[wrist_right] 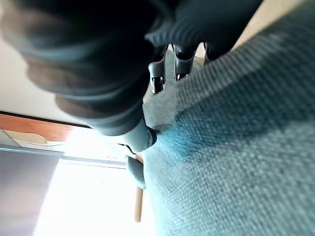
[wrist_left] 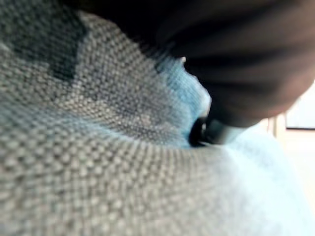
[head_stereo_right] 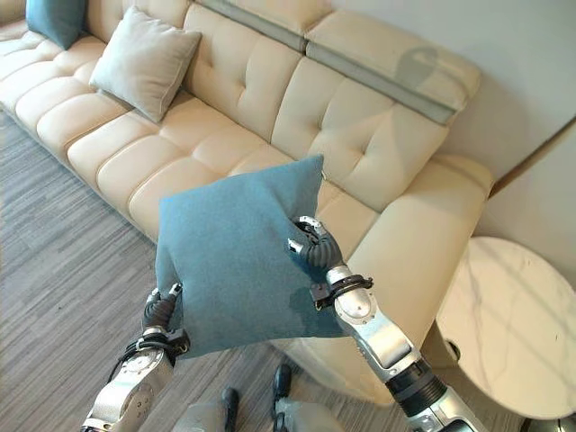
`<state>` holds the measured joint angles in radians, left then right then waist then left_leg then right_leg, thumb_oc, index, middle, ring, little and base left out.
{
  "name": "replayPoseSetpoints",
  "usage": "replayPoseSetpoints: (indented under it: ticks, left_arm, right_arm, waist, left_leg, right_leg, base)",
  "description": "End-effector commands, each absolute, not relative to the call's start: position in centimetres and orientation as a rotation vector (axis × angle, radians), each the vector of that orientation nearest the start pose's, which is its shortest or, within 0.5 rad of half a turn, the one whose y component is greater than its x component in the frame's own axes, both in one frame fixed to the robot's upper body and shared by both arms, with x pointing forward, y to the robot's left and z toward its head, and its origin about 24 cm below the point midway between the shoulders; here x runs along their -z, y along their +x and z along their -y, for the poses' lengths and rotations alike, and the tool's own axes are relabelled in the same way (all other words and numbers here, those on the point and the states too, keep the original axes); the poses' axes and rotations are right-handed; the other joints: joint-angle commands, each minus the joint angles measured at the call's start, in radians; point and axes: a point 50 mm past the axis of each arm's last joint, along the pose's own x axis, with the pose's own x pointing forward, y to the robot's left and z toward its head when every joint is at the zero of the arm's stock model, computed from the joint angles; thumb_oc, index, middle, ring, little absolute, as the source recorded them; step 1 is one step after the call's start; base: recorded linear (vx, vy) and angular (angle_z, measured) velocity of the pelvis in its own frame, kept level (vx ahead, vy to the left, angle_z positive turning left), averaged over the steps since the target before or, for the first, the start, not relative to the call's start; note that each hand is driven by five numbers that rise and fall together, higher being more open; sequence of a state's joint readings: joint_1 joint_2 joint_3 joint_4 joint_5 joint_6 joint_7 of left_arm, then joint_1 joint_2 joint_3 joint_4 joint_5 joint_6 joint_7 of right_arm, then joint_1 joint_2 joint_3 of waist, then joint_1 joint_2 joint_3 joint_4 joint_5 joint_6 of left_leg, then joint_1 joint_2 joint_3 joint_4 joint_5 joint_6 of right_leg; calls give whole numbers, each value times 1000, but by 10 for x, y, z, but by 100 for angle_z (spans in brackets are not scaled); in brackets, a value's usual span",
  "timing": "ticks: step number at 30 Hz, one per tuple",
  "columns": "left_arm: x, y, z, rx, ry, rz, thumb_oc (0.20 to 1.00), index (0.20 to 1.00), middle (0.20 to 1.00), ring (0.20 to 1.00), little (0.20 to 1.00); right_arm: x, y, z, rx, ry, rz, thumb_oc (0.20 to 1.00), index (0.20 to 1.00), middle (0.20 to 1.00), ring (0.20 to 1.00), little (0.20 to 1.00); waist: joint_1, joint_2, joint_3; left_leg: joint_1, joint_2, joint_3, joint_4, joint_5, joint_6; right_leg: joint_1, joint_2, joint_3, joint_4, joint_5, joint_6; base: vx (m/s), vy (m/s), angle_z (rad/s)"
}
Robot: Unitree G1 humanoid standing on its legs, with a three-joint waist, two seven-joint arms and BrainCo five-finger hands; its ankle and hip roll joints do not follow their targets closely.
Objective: Pick up all the scattered cushions and arrange them neatly on the sofa.
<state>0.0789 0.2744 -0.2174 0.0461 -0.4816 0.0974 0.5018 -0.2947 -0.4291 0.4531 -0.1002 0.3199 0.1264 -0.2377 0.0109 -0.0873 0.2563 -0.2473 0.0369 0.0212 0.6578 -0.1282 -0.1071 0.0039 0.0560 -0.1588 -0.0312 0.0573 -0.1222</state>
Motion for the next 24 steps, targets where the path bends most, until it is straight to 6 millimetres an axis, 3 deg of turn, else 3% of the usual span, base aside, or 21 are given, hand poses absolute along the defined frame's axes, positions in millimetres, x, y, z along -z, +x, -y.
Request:
replayPoseSetpoints:
  ticks: [1,4,5,6,7,9,11,16,18,20,21,24]
  left_arm:
    - [-63,249,-142,-124,-215,10,200,200,200,200,200]
    - [-62,247,-145,-139,-214,7,200,200,200,200,200]
    - [-61,246,-145,-150,-220,6,200,200,200,200,200]
    - [-61,246,-145,-150,-220,5,200,200,200,200,200]
    - [-61,246,-145,-158,-218,6,200,200,200,200,200]
    - [-61,245,-144,-168,-216,4,200,200,200,200,200]
    - [-57,245,-143,-170,-215,-9,200,200,200,200,200]
    - [-53,242,-144,-168,-224,-29,200,200,200,200,200]
    - [-52,243,-143,-142,-196,-34,200,200,200,200,200]
    - [-52,243,-144,-137,-183,-33,200,200,200,200,200]
    - [-52,244,-144,-121,-163,-37,200,200,200,200,200]
    - [-54,247,-146,-112,-125,-26,200,200,200,200,200]
  right_arm:
    - [-140,267,71,-464,-25,320,200,200,200,200,200]
    - [-139,267,69,-463,-28,318,200,200,200,200,200]
    - [-137,268,68,-455,-29,312,200,200,200,200,200]
    - [-137,268,68,-455,-29,312,200,200,200,200,200]
    - [-137,269,67,-452,-31,315,200,200,200,200,200]
    - [-136,269,68,-444,-38,313,200,200,200,200,200]
    - [-135,270,69,-440,-44,303,200,200,200,200,200]
    - [-129,267,74,-435,-69,281,200,200,200,200,200]
    - [-125,265,76,-428,-75,268,200,200,200,200,200]
    - [-124,265,77,-422,-71,264,200,200,200,200,200]
    - [-121,265,77,-410,-66,251,200,200,200,200,200]
    - [-119,265,71,-415,-59,246,200,200,200,200,200]
  waist:
    - [-9,-25,-41]
    - [-4,-35,-45]
    - [-1,-35,-44]
    - [-2,-36,-44]
    - [-3,-28,-38]
    - [-4,-19,-38]
    - [-4,-6,-43]
    - [-6,19,-68]
    - [-5,22,-86]
    - [-2,21,-92]
    - [-4,20,-98]
    - [1,25,-92]
  left_leg:
    - [167,-45,51,-319,18,79]
    - [162,-44,26,-414,3,89]
    - [144,-29,-23,-517,63,78]
    - [148,-30,-24,-524,67,78]
    - [110,-3,-87,-627,161,60]
    - [90,18,-149,-719,207,39]
    - [96,25,-169,-745,236,23]
    - [118,15,-174,-745,228,21]
    - [150,-7,-133,-745,206,42]
    - [158,-13,-119,-745,197,51]
    - [172,-28,-87,-745,176,76]
    - [191,-35,-20,-745,151,106]
  right_leg:
    - [14,-45,6,-19,-121,151]
    - [25,-54,20,-14,-135,153]
    - [36,-57,34,-4,-149,144]
    - [37,-57,33,-3,-150,144]
    - [48,-56,53,7,-164,135]
    - [63,-59,78,13,-180,135]
    - [77,-57,95,16,-183,137]
    - [126,-74,128,2,-190,157]
    - [123,-113,142,8,-184,187]
    - [113,-122,153,15,-180,194]
    - [93,-141,167,42,-179,214]
    - [34,-164,162,129,-169,236]
  base:
    - [249,-70,-24]
    - [173,4,-38]
    - [122,10,-25]
    - [221,58,-17]
    - [155,79,-29]
    - [221,148,-22]
    - [220,194,-28]
    - [269,296,-27]
    - [293,420,-16]
    - [156,286,-36]
    - [158,358,-53]
    - [103,317,-58]
